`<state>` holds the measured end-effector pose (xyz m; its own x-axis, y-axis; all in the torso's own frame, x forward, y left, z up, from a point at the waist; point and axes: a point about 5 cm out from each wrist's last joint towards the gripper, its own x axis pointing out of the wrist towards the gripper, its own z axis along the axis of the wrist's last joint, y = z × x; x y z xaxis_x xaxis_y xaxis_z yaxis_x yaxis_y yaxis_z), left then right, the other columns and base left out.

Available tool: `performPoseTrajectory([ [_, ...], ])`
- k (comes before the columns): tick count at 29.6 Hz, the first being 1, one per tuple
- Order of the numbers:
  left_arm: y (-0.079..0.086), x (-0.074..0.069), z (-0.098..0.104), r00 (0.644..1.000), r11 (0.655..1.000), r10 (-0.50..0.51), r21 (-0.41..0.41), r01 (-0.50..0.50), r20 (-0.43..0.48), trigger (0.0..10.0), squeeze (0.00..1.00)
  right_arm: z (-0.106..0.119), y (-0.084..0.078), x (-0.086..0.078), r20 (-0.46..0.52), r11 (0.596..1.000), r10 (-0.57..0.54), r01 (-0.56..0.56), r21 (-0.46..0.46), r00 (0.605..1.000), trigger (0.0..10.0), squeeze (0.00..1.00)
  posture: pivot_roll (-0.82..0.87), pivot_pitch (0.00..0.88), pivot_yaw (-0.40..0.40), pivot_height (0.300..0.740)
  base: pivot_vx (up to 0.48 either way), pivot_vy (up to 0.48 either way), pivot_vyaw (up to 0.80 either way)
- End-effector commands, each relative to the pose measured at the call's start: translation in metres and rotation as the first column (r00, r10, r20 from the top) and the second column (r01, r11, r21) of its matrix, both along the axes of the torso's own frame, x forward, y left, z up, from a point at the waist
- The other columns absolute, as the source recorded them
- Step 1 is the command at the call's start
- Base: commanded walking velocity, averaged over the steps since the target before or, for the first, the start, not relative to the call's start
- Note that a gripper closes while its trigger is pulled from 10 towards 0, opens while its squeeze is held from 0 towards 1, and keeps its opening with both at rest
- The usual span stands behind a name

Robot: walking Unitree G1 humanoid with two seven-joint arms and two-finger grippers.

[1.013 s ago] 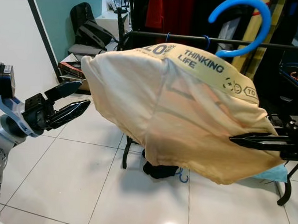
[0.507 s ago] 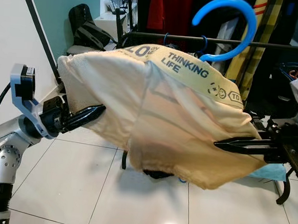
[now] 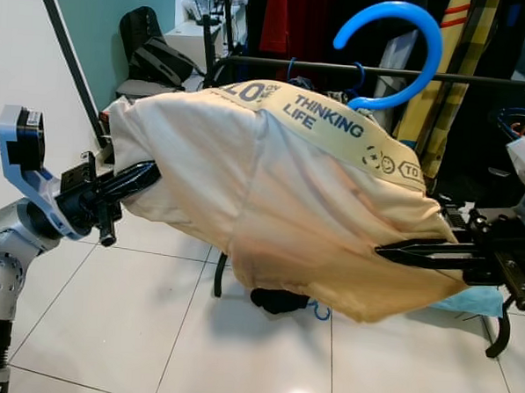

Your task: Hang hanger

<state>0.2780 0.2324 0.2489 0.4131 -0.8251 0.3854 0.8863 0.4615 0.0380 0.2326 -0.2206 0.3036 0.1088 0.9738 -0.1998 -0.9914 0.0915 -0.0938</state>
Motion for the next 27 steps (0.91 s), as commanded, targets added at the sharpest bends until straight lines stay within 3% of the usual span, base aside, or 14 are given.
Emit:
performPoseTrajectory([
  [1, 0.008, 0.000, 0.004, 0.998, 0.998, 0.055, 0.016, -0.055, 0.005, 0.0, 0.00, -0.004, -0.001, 0.003, 0.016, 0.998, -0.047, 0.047, -0.039, 0.999, 0.0, 0.00, -0.13, 0.000, 0.044, 0.740, 0.000, 0.000, 0.00],
  [5, 0.008, 0.003, 0.004, 0.996, 0.996, 0.087, 0.013, -0.087, 0.006, 0.0, 0.00, -0.008, -0.002, 0.007, 0.020, 0.994, -0.090, 0.091, -0.053, 0.996, 0.0, 0.00, -0.13, 0.000, 0.044, 0.740, 0.000, 0.000, 0.00],
  [6, 0.010, 0.009, 0.004, 0.989, 0.989, 0.146, 0.012, -0.146, 0.004, 0.7, 0.00, -0.012, -0.003, 0.013, 0.028, 0.987, -0.144, 0.145, -0.069, 0.989, 0.0, 0.00, -0.13, 0.000, 0.043, 0.740, 0.000, 0.000, 0.00],
  [7, 0.010, 0.009, 0.004, 0.989, 0.989, 0.146, 0.012, -0.146, 0.004, 0.7, 0.00, -0.012, -0.003, 0.013, 0.028, 0.987, -0.144, 0.145, -0.069, 0.989, 0.0, 0.00, -0.13, 0.000, 0.043, 0.740, 0.000, 0.000, 0.00],
  [8, 0.023, 0.024, 0.010, 0.945, 0.945, 0.326, -0.036, -0.326, -0.009, 3.5, 0.00, -0.022, -0.007, 0.025, 0.031, 0.953, -0.278, 0.279, -0.114, 0.960, 0.0, 0.00, -0.13, 0.000, 0.042, 0.740, 0.000, 0.000, 0.00],
  [9, 0.029, 0.030, 0.013, 0.916, 0.914, 0.400, -0.062, -0.400, -0.021, 3.5, 0.00, -0.027, -0.009, 0.030, 0.031, 0.935, -0.328, 0.330, -0.131, 0.944, 0.0, 0.00, -0.13, 0.000, 0.042, 0.740, 0.000, 0.000, 0.00],
  [10, 0.029, 0.030, 0.013, 0.916, 0.914, 0.400, -0.062, -0.400, -0.021, 3.5, 0.00, -0.027, -0.009, 0.030, 0.031, 0.935, -0.328, 0.330, -0.131, 0.944, 0.0, 0.00, -0.13, 0.000, 0.042, 0.740, 0.000, 0.000, 0.00],
  [11, 0.037, 0.038, 0.020, 0.859, 0.852, 0.510, -0.120, -0.510, -0.036, 3.4, 0.00, -0.033, -0.012, 0.039, 0.041, 0.897, -0.414, 0.416, -0.151, 0.909, 0.0, 0.00, -0.13, 0.000, 0.042, 0.740, 0.000, 0.000, 0.00],
  [12, 0.039, 0.041, 0.024, 0.839, 0.826, 0.543, -0.154, -0.542, -0.042, 2.8, 0.00, -0.034, -0.012, 0.043, 0.047, 0.885, -0.442, 0.444, -0.142, 0.896, 0.0, 0.00, -0.13, 0.000, 0.042, 0.740, 0.000, 0.000, 0.00],
  [15, 0.037, 0.043, 0.028, 0.815, 0.800, 0.578, -0.168, -0.576, -0.043, 2.5, 0.00, -0.035, -0.010, 0.048, 0.048, 0.868, -0.482, 0.484, -0.113, 0.875, 0.0, 0.00, -0.12, 0.000, 0.042, 0.740, 0.000, 0.000, 0.00],
  [17, 0.035, 0.044, 0.028, 0.811, 0.798, 0.584, -0.156, -0.582, -0.037, 2.4, 0.00, -0.035, -0.009, 0.049, 0.046, 0.863, -0.493, 0.495, -0.099, 0.869, 0.0, 0.00, -0.12, 0.000, 0.042, 0.740, 0.000, 0.000, 0.00],
  [23, 0.006, 0.039, 0.020, 0.870, 0.866, 0.493, -0.087, -0.492, -0.015, 2.4, 0.00, -0.030, 0.000, 0.055, 0.067, 0.849, -0.527, 0.529, -0.002, 0.847, 0.0, 0.00, -0.12, 0.000, 0.042, 0.740, 0.000, 0.000, 0.00],
  [26, -0.038, 0.030, -0.003, 0.948, 0.946, 0.319, 0.056, -0.318, -0.003, 2.7, 0.00, -0.017, 0.011, 0.056, 0.091, 0.859, -0.509, 0.498, 0.120, 0.856, 0.0, 0.00, -0.12, 0.000, 0.042, 0.740, 0.000, 0.000, 0.00],
  [27, -0.038, 0.030, -0.003, 0.948, 0.946, 0.319, 0.056, -0.318, -0.003, 2.7, 0.00, -0.017, 0.011, 0.056, 0.091, 0.859, -0.509, 0.498, 0.120, 0.856, 0.0, 0.00, -0.12, 0.000, 0.042, 0.740, 0.000, 0.000, 0.00],
])
